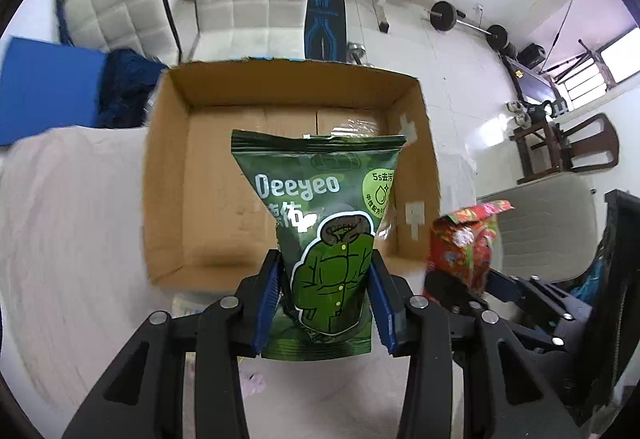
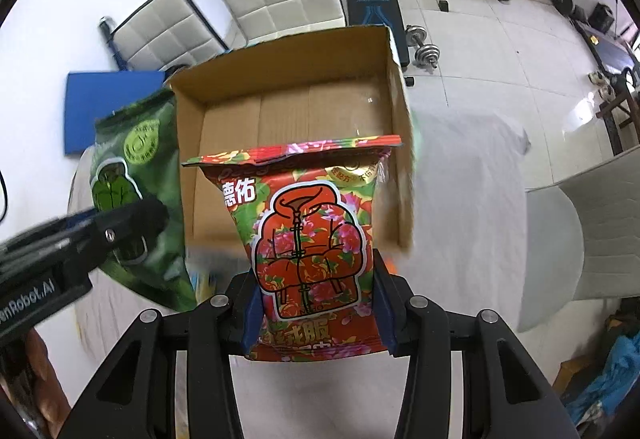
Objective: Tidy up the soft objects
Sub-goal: 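Carry both bags into the box and open both grippers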
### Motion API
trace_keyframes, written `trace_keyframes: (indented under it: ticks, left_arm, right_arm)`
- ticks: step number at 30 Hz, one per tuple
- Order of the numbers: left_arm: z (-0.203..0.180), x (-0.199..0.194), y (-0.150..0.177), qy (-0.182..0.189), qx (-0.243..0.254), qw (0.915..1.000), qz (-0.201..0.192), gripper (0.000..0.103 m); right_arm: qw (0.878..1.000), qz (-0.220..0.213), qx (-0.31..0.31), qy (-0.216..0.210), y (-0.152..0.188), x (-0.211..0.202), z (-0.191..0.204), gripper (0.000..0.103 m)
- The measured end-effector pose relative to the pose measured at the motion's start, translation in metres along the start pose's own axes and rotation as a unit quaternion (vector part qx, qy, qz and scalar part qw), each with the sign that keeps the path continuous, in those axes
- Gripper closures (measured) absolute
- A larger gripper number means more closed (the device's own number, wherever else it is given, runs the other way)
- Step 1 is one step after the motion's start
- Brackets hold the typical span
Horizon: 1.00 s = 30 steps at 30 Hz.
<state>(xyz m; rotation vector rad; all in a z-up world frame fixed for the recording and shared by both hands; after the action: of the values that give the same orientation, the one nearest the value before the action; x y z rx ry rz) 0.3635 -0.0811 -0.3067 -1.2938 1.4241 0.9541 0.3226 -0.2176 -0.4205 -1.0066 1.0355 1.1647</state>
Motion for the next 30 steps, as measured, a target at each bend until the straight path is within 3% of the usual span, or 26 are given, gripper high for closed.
trace_keyframes:
  ticks: [5, 11, 16, 25, 27, 29, 30]
  left_arm:
    - [0.014, 0.045, -0.042, 0.012, -0.007, 0.9992, 0.037, 0.064]
    - [0.025, 0.097, -0.082, 0.028, -0.019, 0.9969, 0.072, 0.064]
    - [0.029, 0.132, -0.096, 0.048, -0.022, 0.9939, 0.097, 0.064]
    - [0.036, 0.161, -0.105, 0.035, -0.022, 0.9908, 0.129, 0.060]
    - [0.039, 0.162, -0.103, 0.025, -0.031, 0.9906, 0.131, 0.057]
    - [0.041, 0.160, -0.101, 0.024, -0.033, 0.9911, 0.127, 0.044]
    - [0.042, 0.155, -0.099, 0.017, -0.034, 0.9921, 0.119, 0.043]
  right_arm:
    - [1.000, -0.001, 0.007, 0.020, -0.060, 0.046, 0.010, 0.055]
    - [0.999, 0.026, 0.017, 0.044, -0.105, 0.103, -0.003, 0.055]
    - [0.997, 0.041, 0.021, 0.054, -0.126, 0.138, -0.008, 0.055]
    - [0.995, 0.061, -0.003, 0.083, -0.144, 0.175, -0.007, 0.054]
    - [0.994, 0.060, -0.007, 0.091, -0.147, 0.179, -0.006, 0.049]
    - [0.994, 0.059, -0.008, 0.095, -0.147, 0.178, -0.006, 0.036]
    - [0.994, 0.057, -0.007, 0.097, -0.147, 0.176, -0.005, 0.033]
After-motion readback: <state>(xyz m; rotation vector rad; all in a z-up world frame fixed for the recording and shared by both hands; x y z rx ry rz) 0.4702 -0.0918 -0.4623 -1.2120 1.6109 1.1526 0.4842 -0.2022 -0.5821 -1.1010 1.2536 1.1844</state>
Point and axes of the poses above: each gripper's, at about its wrist camera, not at the fingertips, and x roughly the way its jaws point, z to its left, y to its underside, the point moved 8 cm from there along x, roughly the way its jaws point, and after that the axes turned 6 degrees about z, right-handed, at the moved point
